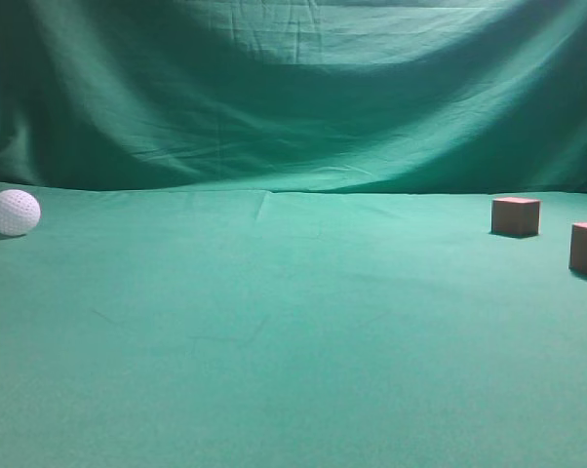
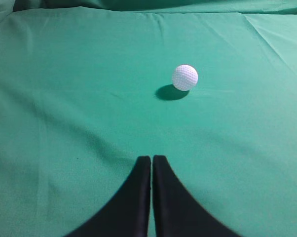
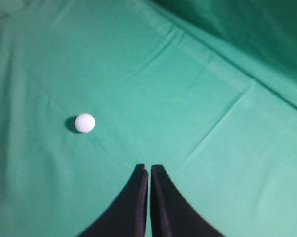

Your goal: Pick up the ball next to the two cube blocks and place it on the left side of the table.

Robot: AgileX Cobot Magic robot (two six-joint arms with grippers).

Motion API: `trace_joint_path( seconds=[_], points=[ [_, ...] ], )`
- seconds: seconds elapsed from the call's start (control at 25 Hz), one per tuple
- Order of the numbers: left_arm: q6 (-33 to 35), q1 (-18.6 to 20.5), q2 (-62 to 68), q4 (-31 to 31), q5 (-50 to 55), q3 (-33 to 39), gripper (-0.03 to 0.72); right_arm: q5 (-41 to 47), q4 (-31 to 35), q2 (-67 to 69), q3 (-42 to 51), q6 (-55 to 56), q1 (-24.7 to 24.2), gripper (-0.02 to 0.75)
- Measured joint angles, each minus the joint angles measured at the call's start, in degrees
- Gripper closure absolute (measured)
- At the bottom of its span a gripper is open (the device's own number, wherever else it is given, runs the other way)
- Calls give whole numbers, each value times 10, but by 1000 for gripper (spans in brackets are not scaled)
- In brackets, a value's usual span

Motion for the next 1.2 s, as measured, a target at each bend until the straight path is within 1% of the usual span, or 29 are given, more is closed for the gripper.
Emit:
trace_joint_path(
  seconds=[0.12, 0.24, 0.36, 0.56, 0.64, 0.8, 0.96, 1.12, 1.2],
  points=[
    [0, 0, 0, 0, 0, 0, 688, 1, -4, -61, 51, 2, 0, 738],
    [0, 0, 0, 0, 0, 0, 688, -13, -4, -122, 139, 4, 0, 738],
    [0, 0, 0, 0, 0, 0, 688, -71, -4, -188, 260, 4, 0, 738],
    [0, 0, 0, 0, 0, 0, 688, -211, -4, -303, 461, 11, 0, 738],
    [0, 0, 0, 0, 0, 0, 688, -252, -7, -352, 537, 12, 0, 738],
    [0, 0, 0, 0, 0, 0, 688, -288, -10, -436, 643, 13, 0, 738],
    [0, 0, 0, 0, 0, 0, 688, -346, -17, -502, 734, 14, 0, 738],
    [0, 0, 0, 0, 0, 0, 688, -384, -36, -579, 823, 38, 0, 738],
    [0, 0, 0, 0, 0, 0, 688, -391, -53, -620, 863, 68, 0, 738]
  ],
)
